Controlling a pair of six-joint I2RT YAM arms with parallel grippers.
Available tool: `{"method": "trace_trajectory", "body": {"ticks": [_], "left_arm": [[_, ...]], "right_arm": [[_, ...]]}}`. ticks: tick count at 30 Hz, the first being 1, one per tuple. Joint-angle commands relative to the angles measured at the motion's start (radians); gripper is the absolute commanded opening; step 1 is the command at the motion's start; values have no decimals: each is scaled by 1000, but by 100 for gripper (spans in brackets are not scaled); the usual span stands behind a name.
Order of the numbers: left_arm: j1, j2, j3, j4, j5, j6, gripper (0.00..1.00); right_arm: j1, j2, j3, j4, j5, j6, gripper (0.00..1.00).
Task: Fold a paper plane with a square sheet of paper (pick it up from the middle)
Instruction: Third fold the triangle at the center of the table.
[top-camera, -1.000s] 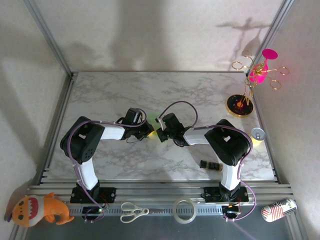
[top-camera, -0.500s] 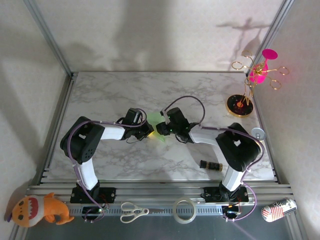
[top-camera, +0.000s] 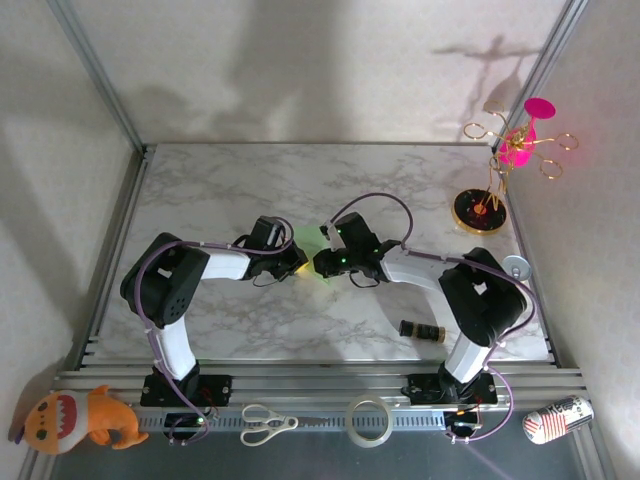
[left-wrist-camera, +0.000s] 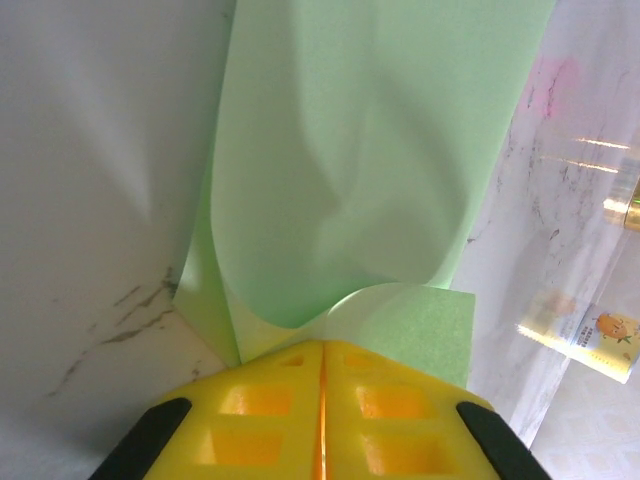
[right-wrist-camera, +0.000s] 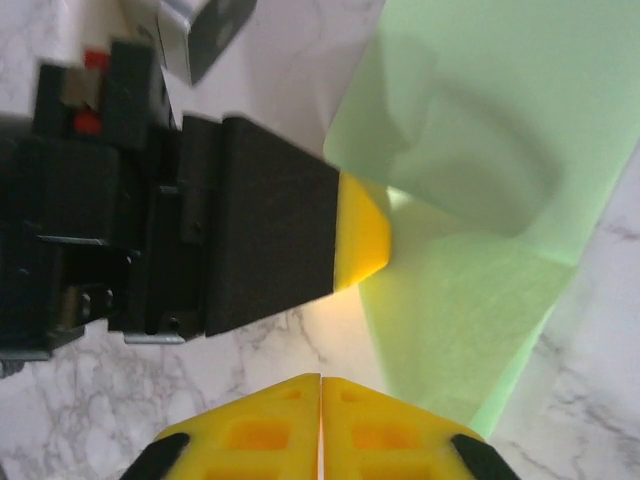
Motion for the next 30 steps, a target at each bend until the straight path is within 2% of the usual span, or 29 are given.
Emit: {"method": "trace_trajectory", "body": {"ticks": [1,13,30], "left_arm": [[-6,18,-9,-98,-70,3,8],[-6,34,-15,-124,-73,13,8],[-4,45,-34,-146,-104,6,6]], "right_arm": [[4,45,41,-52,-67,18,8],[6,140,135,-140,-33,-6,7],[6,173,153,-194,47,-24,8]]}}
